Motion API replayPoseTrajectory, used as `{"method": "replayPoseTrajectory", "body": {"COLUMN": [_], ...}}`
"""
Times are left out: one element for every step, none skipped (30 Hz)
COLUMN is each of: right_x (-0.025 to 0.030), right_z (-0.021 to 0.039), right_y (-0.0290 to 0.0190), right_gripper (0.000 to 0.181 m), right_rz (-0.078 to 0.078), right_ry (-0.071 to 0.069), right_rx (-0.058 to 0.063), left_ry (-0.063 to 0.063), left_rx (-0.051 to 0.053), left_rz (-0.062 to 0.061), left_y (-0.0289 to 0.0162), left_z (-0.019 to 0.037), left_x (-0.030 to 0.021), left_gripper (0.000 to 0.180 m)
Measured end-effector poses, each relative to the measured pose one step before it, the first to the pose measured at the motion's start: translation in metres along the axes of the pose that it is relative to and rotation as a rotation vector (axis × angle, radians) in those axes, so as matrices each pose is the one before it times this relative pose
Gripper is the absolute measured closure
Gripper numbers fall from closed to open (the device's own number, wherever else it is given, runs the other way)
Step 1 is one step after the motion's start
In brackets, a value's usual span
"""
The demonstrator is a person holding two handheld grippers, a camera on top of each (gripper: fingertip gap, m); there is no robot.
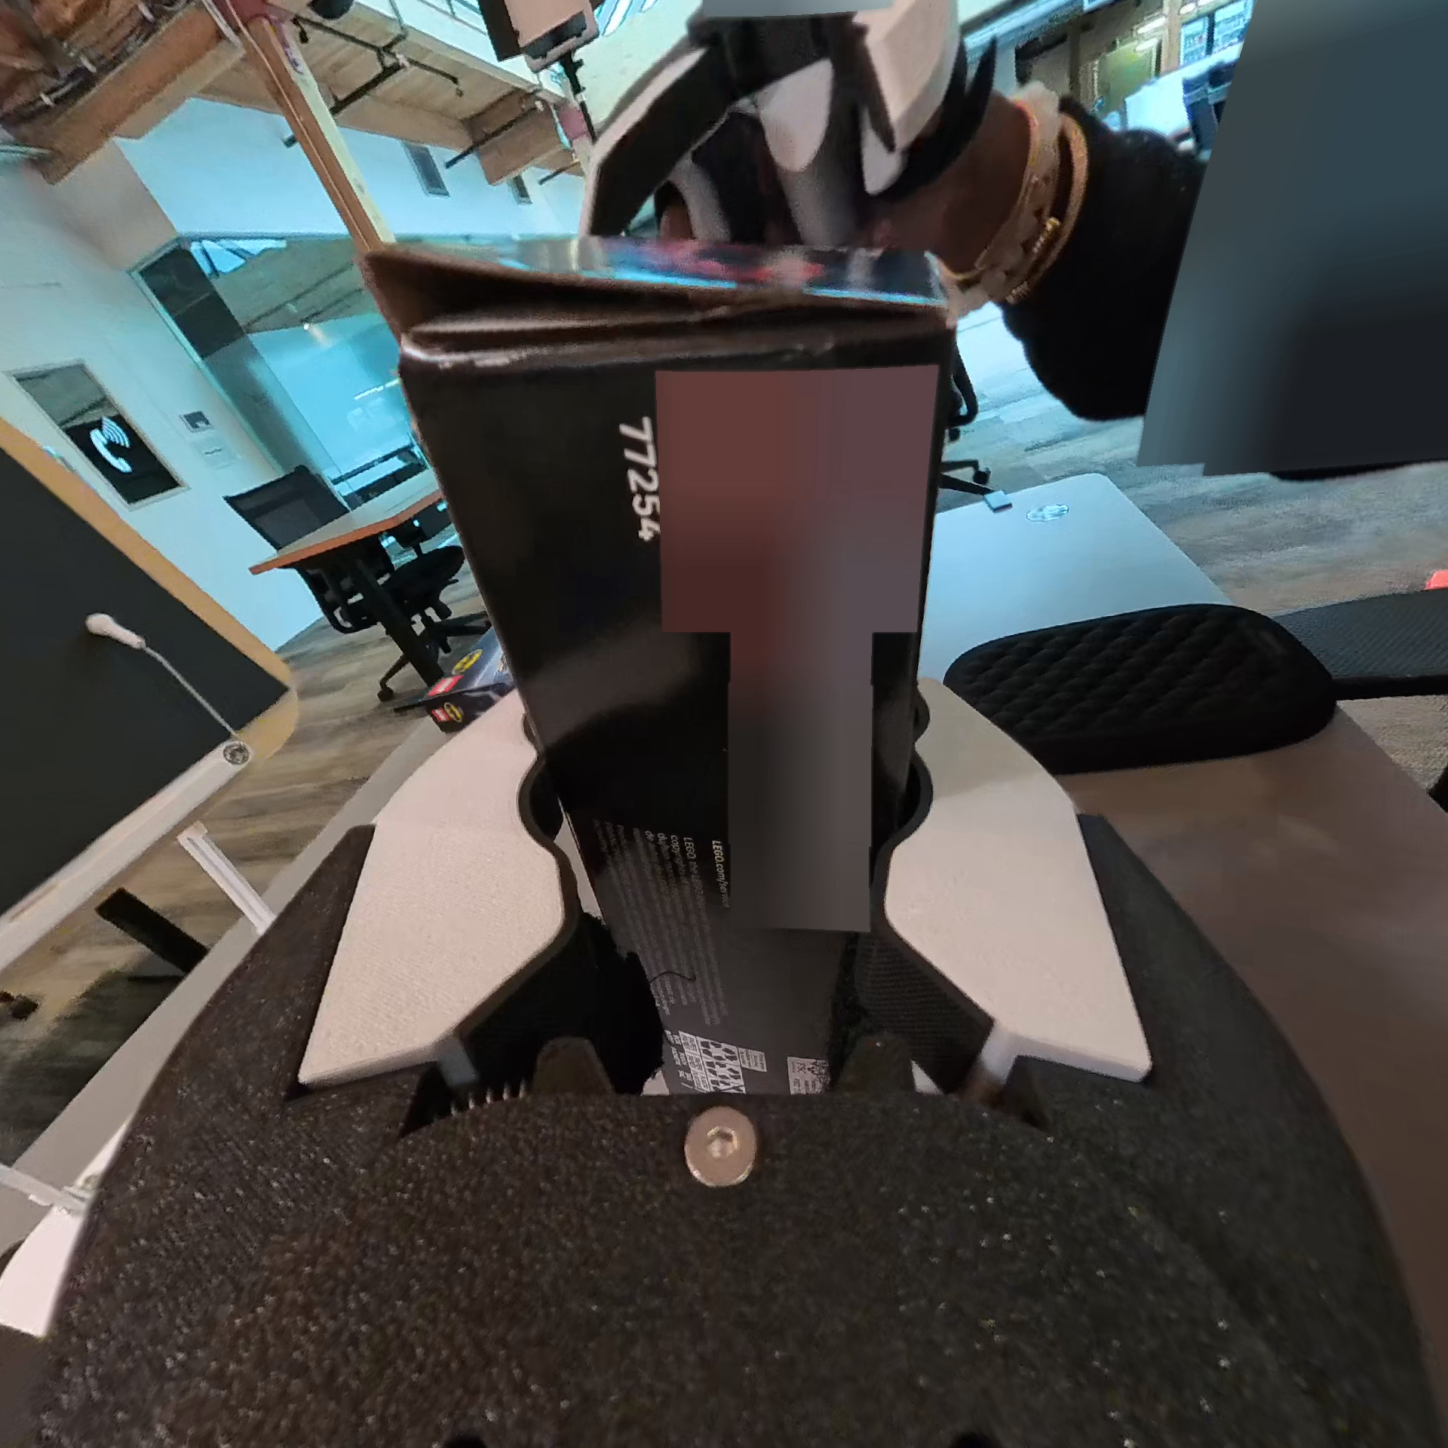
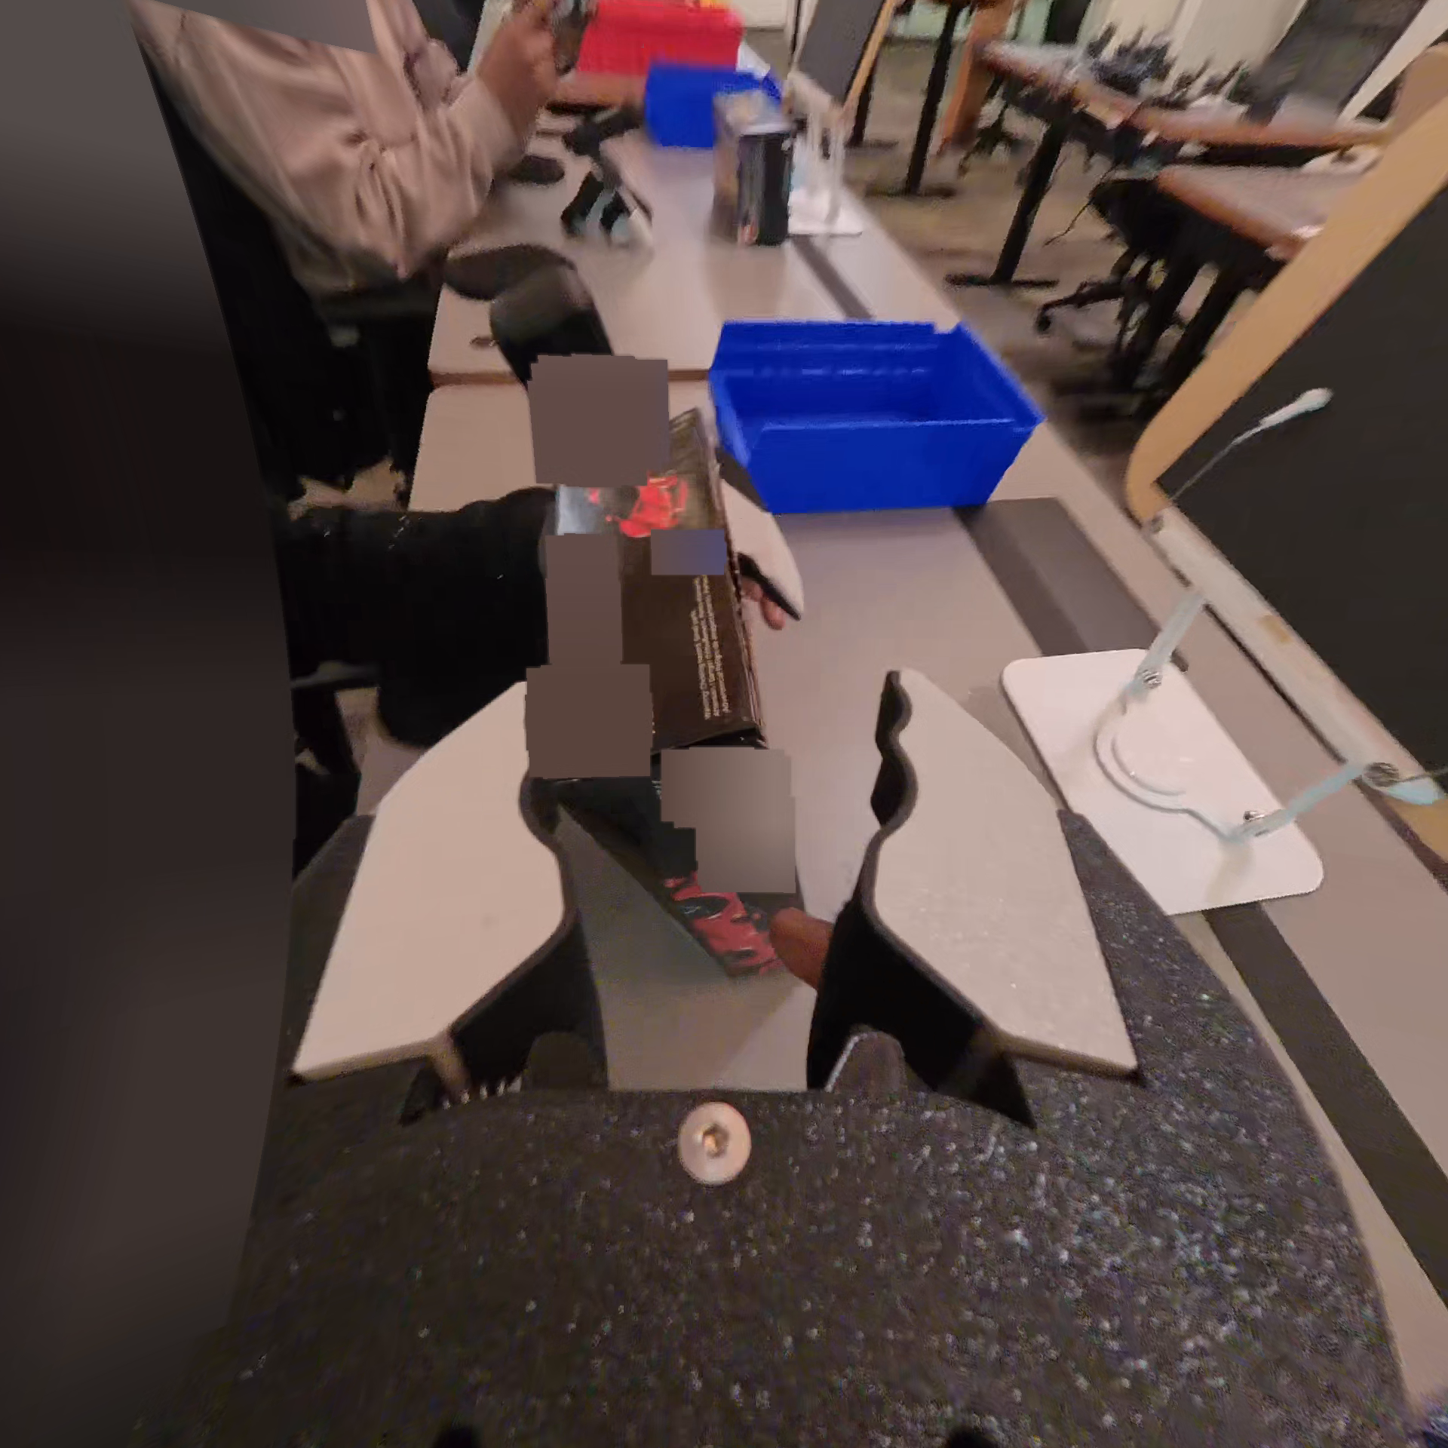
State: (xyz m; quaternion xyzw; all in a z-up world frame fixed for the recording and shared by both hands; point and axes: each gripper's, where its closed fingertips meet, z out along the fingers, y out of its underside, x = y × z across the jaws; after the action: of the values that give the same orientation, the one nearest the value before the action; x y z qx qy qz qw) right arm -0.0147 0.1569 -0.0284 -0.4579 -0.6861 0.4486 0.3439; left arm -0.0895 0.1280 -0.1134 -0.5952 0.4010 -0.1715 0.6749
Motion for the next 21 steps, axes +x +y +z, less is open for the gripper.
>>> {"method": "replayPoseTrajectory", "body": {"right_x": [-0.00605, -0.00616, -0.00578, -0.00577, -0.00453, -0.00361, -0.00157, 0.00161, 0.00124, -0.00147, -0.00283, -0.00344, -0.00141, 0.00053, 0.00006, -0.00176, -0.00038, -0.00024, -0.00109, -0.00060, 0.00135], "right_z": [0.00145, 0.00158, 0.00125, 0.00139, 0.00197, 0.00180, 0.00087, 0.00071, -0.00003, -0.00047, -0.00110, -0.00101, -0.00084, -0.00043, 0.00013, 0.00065, 0.00019, 0.00044, 0.00083, 0.00067, -0.00004], "right_y": [0.00007, 0.00052, 0.00101, 0.00017, 0.00089, 0.00141, 0.00128, 0.00268, 0.00240, 0.00126, -0.00001, -0.00034, 0.00093, 0.00182, 0.00200, 0.00139, 0.00048, 0.00151, 0.00226, 0.00168, 0.00097], "right_gripper": [0.106, 0.111, 0.120, 0.124, 0.126, 0.126, 0.125, 0.122, 0.122, 0.126, 0.133, 0.136, 0.138, 0.139, 0.139, 0.137, 0.135, 0.135, 0.136, 0.136, 0.137], "right_rz": [-0.0052, -0.0025, -0.0007, 0.0030, 0.0093, 0.0025, -0.0066, -0.0069, -0.0094, -0.0059, 0.0024, 0.0031, -0.0031, -0.0055, -0.0059, -0.0019, 0.0002, -0.0087, -0.0173, -0.0192, -0.0224], "right_ry": [-0.0213, -0.0185, -0.0173, -0.0168, -0.0068, -0.0019, 0.0105, 0.0277, 0.0215, 0.0035, -0.0060, -0.0083, 0.0050, 0.0159, 0.0090, -0.0060, 0.0060, 0.0094, 0.0032, 0.0082, 0.0214], "right_rx": [-0.0226, -0.0255, -0.0254, -0.0167, -0.0167, -0.0181, -0.0180, -0.0223, -0.0175, -0.0054, 0.0062, 0.0089, -0.0015, -0.0094, -0.0125, -0.0088, -0.0059, -0.0178, -0.0236, -0.0201, -0.0143], "left_ry": [0.0031, 0.0004, -0.0041, -0.0067, -0.0063, -0.0048, -0.0028, -0.0003, -0.0004, -0.0038, -0.0073, -0.0057, -0.0020, -0.0026, -0.0021, -0.0043, -0.0078, -0.0111, -0.0117, -0.0125, -0.0110], "left_rx": [0.0066, 0.0058, 0.0028, 0.0008, 0.0015, 0.0010, 0.0014, 0.0012, 0.0011, 0.0001, -0.0019, -0.0026, -0.0041, -0.0050, -0.0054, -0.0084, -0.0116, -0.0107, -0.0103, -0.0159, -0.0213], "left_rz": [0.0202, 0.0205, 0.0175, 0.0139, 0.0139, 0.0119, 0.0071, 0.0063, 0.0056, 0.0023, 0.0004, 0.0039, 0.0125, 0.0092, 0.0069, 0.0059, 0.0056, 0.0130, 0.0221, 0.0185, 0.0017], "left_y": [-0.00076, -0.00107, -0.00018, -0.00091, -0.00051, 0.00033, -0.00038, 0.00019, -0.00020, -0.00032, -0.00016, 0.00014, 0.00009, 0.00035, 0.00060, -0.00112, 0.00106, 0.00138, 0.00089, 0.00131, 0.00172], "left_z": [-0.00010, -0.00069, -0.00029, -0.00053, 0.00038, -0.00078, -0.00034, -0.00022, -0.00023, 0.00062, -0.00065, -0.00027, -0.00037, 0.00076, -0.00001, 0.00204, 0.00051, 0.00036, 0.00133, 0.00150, 0.00084], "left_x": [0.00228, 0.00341, 0.00254, 0.00232, 0.00184, 0.00160, 0.00188, 0.00087, 0.00057, 0.00042, 0.00027, 0.00094, 0.00148, 0.00130, 0.00070, 0.00076, -0.00046, 0.00023, 0.00111, 0.00043, -0.00062], "left_gripper": [0.095, 0.095, 0.095, 0.095, 0.095, 0.095, 0.095, 0.095, 0.095, 0.095, 0.095, 0.095, 0.095, 0.095, 0.095, 0.095, 0.095, 0.096, 0.096, 0.096, 0.097]}}
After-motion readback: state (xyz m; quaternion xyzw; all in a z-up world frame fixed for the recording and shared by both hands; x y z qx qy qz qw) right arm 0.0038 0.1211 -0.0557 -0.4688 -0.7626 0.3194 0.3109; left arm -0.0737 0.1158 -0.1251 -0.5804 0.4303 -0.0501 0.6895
